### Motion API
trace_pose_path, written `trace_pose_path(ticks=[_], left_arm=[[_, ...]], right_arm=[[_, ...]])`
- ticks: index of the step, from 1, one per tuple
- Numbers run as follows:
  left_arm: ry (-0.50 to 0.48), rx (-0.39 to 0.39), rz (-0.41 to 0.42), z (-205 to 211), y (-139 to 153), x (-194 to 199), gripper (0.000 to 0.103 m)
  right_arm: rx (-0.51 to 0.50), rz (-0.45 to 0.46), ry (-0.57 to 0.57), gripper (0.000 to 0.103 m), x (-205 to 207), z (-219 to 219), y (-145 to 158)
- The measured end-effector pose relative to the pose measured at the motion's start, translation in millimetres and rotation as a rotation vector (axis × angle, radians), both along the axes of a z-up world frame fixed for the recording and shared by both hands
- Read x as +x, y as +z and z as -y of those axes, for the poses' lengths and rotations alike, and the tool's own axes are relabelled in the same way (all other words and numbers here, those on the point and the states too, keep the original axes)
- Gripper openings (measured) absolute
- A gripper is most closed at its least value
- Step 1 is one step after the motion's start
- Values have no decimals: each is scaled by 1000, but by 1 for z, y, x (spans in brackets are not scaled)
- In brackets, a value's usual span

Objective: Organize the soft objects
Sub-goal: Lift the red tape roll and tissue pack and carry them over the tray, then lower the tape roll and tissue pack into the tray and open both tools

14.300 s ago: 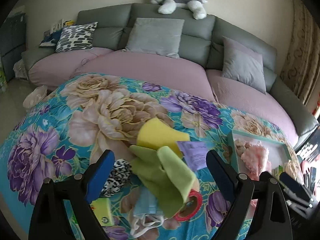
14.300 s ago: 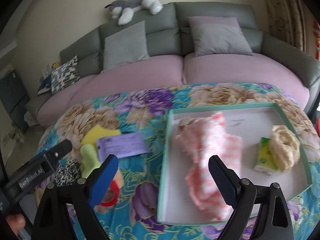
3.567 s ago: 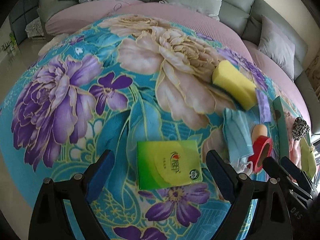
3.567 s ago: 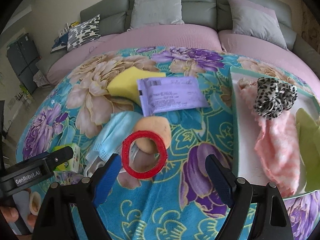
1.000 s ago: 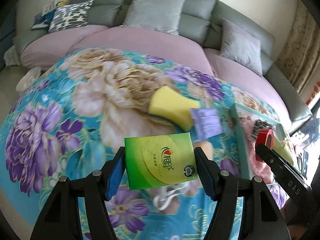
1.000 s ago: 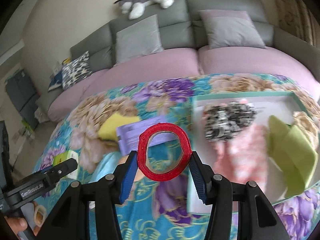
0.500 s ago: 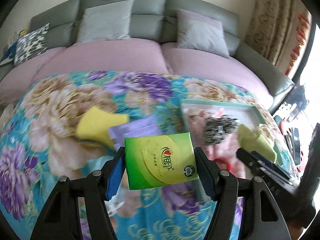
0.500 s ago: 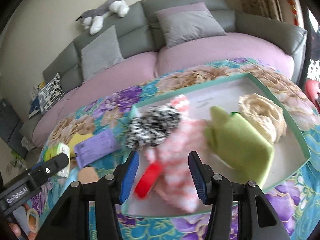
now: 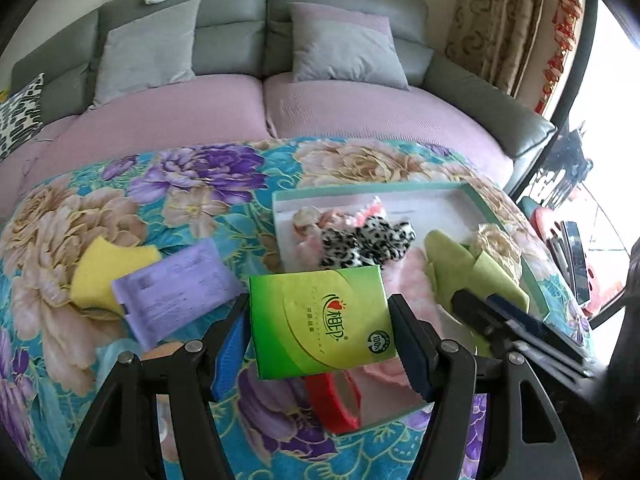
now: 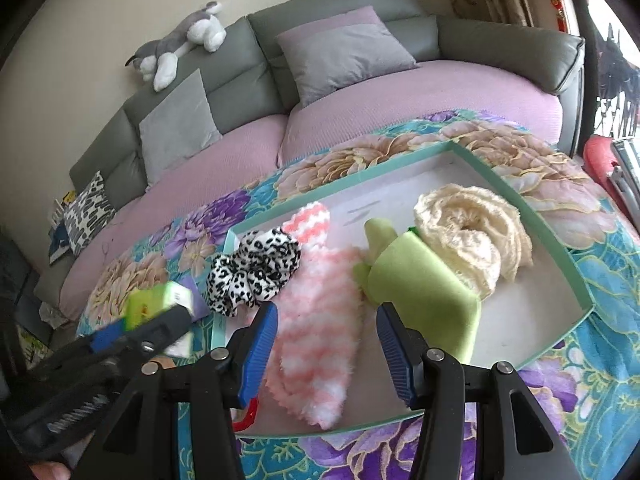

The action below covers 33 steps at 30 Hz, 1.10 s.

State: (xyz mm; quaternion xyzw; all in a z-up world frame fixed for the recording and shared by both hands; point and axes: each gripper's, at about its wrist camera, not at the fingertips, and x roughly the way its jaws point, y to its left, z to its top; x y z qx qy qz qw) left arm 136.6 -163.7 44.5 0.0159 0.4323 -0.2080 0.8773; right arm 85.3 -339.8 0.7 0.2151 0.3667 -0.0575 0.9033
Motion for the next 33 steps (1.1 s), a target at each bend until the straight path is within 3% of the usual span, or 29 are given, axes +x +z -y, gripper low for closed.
trace_pose_path(ticks=[5,16,18,22,28,33], left_arm=[[-52,8,5,16,-10,-1,69],[-109,-10,0,30,-20,-3,70],[-109,-24,-9,29,-20,-3,82],[-106,-53,-13,24,-18,-3,84],[-31,-67,3,3,-10,0,84],[110,-90,22,-31,-1,5,85]], right_arm=[[8,52,-45,55,-9,11,12],[4,41,-78,55,-10,18,11],[4,40,-80,55,-11,18,10],[5,44,-87,55,-12,19,11],[8,52,-103,55,-14,21,12],[7,34,-86,55,-11,18,9]])
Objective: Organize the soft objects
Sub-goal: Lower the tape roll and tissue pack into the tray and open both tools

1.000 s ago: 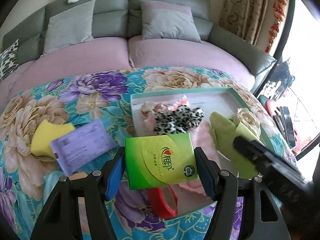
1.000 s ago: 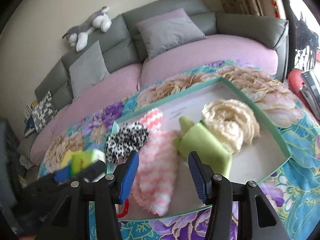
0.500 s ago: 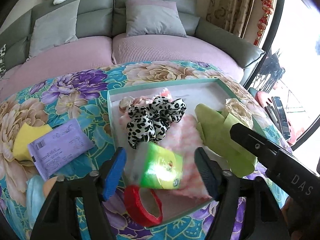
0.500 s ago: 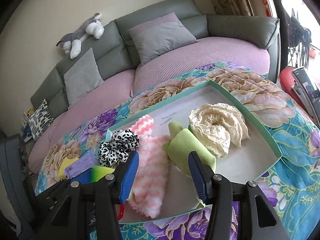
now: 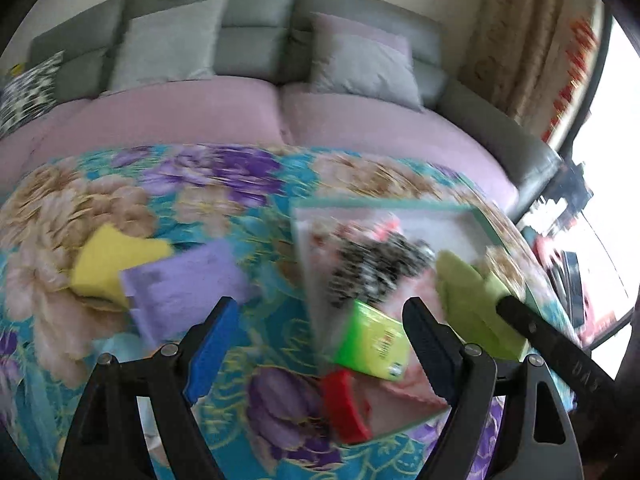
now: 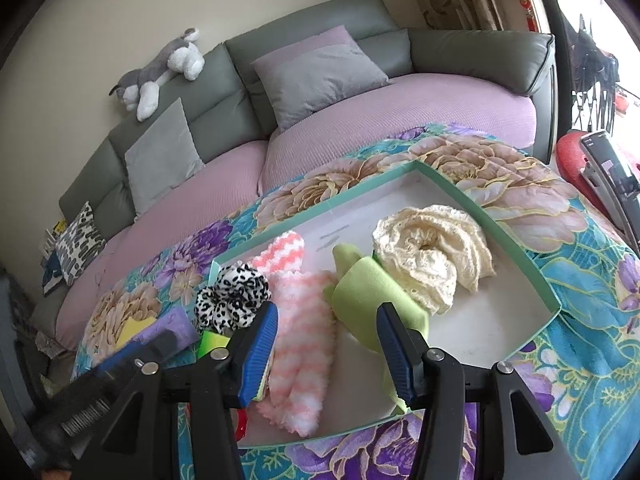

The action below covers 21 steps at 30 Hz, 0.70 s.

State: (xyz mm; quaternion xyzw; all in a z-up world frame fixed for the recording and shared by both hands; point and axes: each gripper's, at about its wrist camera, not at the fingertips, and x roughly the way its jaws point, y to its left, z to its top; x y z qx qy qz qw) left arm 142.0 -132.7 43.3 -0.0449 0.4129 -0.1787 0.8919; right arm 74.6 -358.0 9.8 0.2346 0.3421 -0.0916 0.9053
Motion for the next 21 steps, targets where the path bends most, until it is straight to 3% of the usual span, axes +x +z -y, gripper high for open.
trace_pose_path(ticks=[9,16,18,21], left_arm=[[260,4,2,-71,1,8,85],[348,40,-38,-99,-12,6,86],[354,49,-41,-102,-14,5,92],[364,49,-39,-107,-15,3,92]], right_arm=[[-16,-27,56,55,9,-21,-5],[-39,-51,106,56,20,-47,-10],[-52,-62,113,58,23,-54,-12],[-55,-71,108,64,26,-59,-14]])
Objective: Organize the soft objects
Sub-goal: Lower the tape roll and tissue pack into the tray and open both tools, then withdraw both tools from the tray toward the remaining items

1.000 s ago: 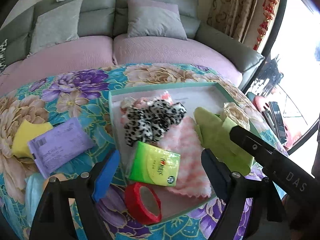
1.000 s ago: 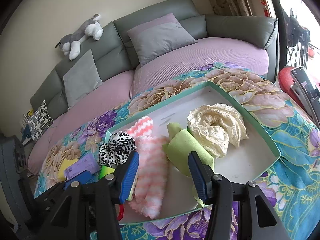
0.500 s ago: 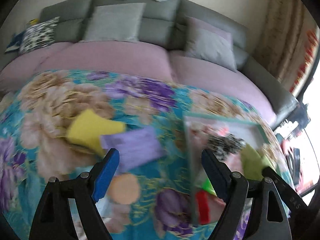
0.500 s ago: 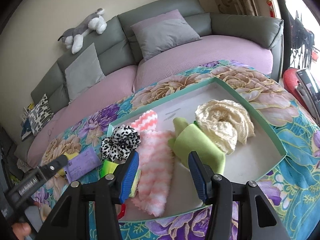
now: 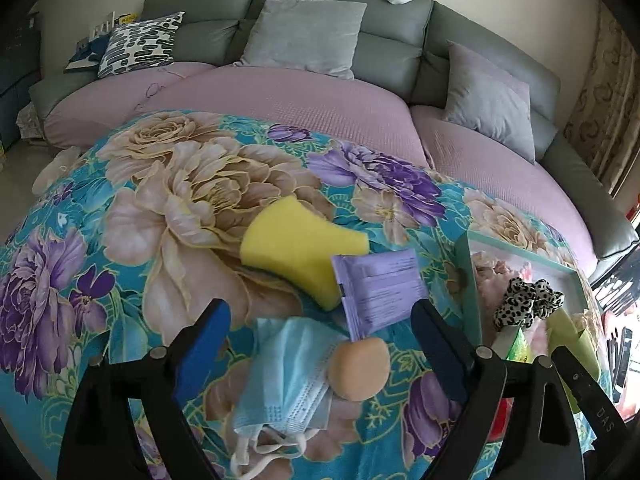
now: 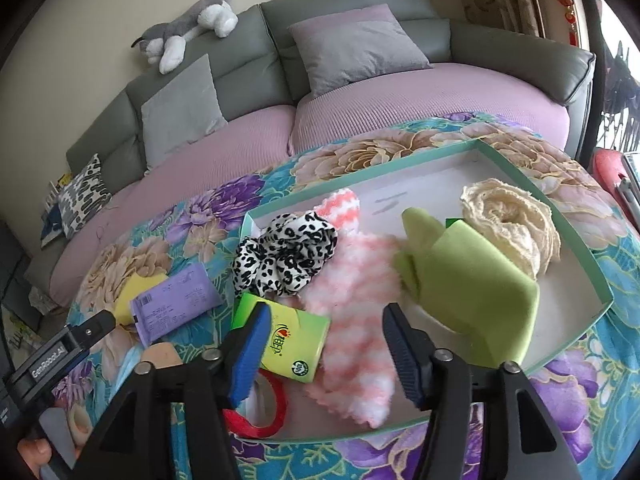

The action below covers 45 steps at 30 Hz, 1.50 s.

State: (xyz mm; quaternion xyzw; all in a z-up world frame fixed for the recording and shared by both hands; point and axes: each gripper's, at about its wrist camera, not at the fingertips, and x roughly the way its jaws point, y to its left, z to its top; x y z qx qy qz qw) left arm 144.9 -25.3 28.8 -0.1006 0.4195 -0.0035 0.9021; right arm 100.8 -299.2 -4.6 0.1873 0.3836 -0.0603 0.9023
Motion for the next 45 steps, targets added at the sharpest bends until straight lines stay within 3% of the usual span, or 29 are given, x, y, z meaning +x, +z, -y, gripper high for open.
trace_pose_path(ticks=[11,26,35,45], left_arm=[[85,14,9,-36,1,-14,92],[222,-62,19,-98,2,-21,92],[272,-86,-5,-119,-8,-22,92],[226,-89,-73,-107,-29,-9,92]], right_arm=[[-51,23,38,72,3,-20,3],[-120,101,202,74,9,-94,12],[-145,78,315,74,16,-139,3],[-95,-16,373,74,30,-155,-25]])
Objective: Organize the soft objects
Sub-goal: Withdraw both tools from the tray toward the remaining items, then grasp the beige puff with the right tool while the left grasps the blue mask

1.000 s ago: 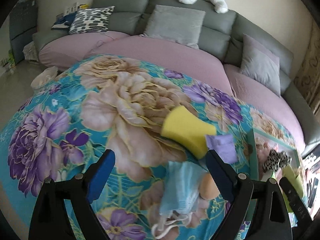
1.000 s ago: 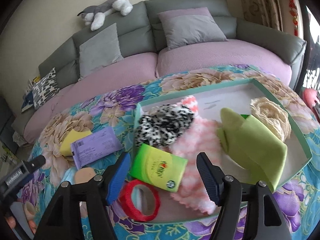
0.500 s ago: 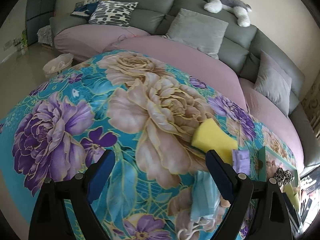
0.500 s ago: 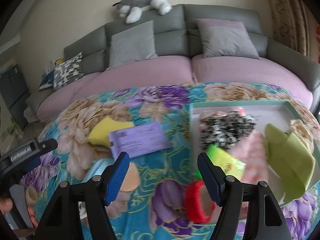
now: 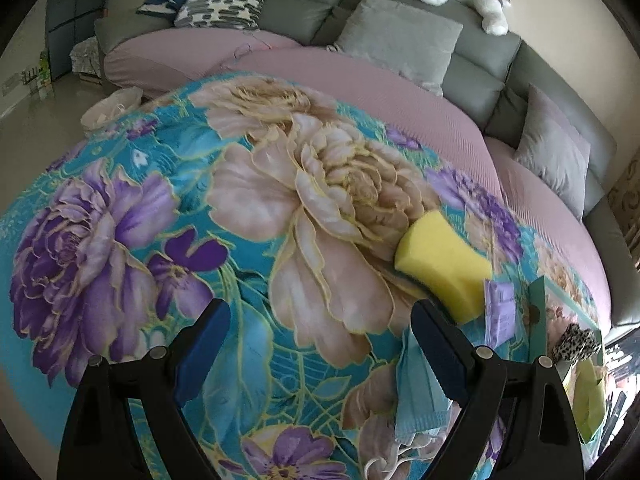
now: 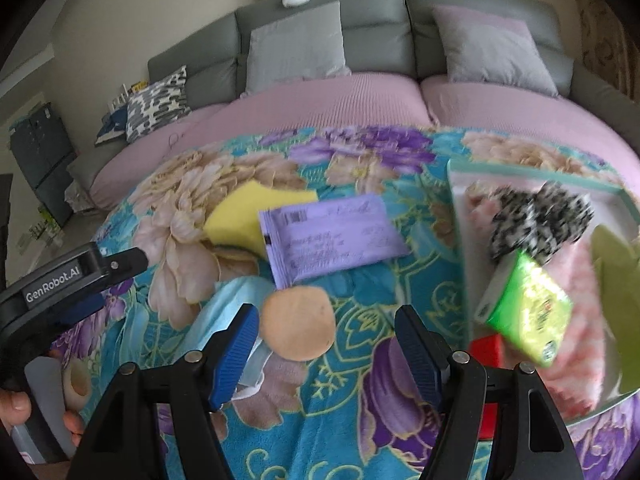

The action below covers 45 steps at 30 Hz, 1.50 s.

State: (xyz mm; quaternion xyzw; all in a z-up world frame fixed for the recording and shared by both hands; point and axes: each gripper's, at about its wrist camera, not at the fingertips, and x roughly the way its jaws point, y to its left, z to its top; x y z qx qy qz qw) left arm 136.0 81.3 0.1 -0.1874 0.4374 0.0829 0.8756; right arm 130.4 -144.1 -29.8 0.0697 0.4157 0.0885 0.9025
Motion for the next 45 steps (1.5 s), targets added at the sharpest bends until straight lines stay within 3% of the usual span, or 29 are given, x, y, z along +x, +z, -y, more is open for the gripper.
trace_pose_path(ticks=[4,31,42,45], left_arm=[[-23,-8,-32,6,-10,5,92],[-18,-59,-76,1,-23,10,92],[-21,-61,-83,1,-25,11,92],[-27,-57,-80,2,-24,11,92]], right_arm=[[-48,2,20,74,1,-8,-5],[42,-78,46,73,16,-17,-26],[57,-80,48,54,19,-18,-28],[55,-79,56,54,19,-19,-27]])
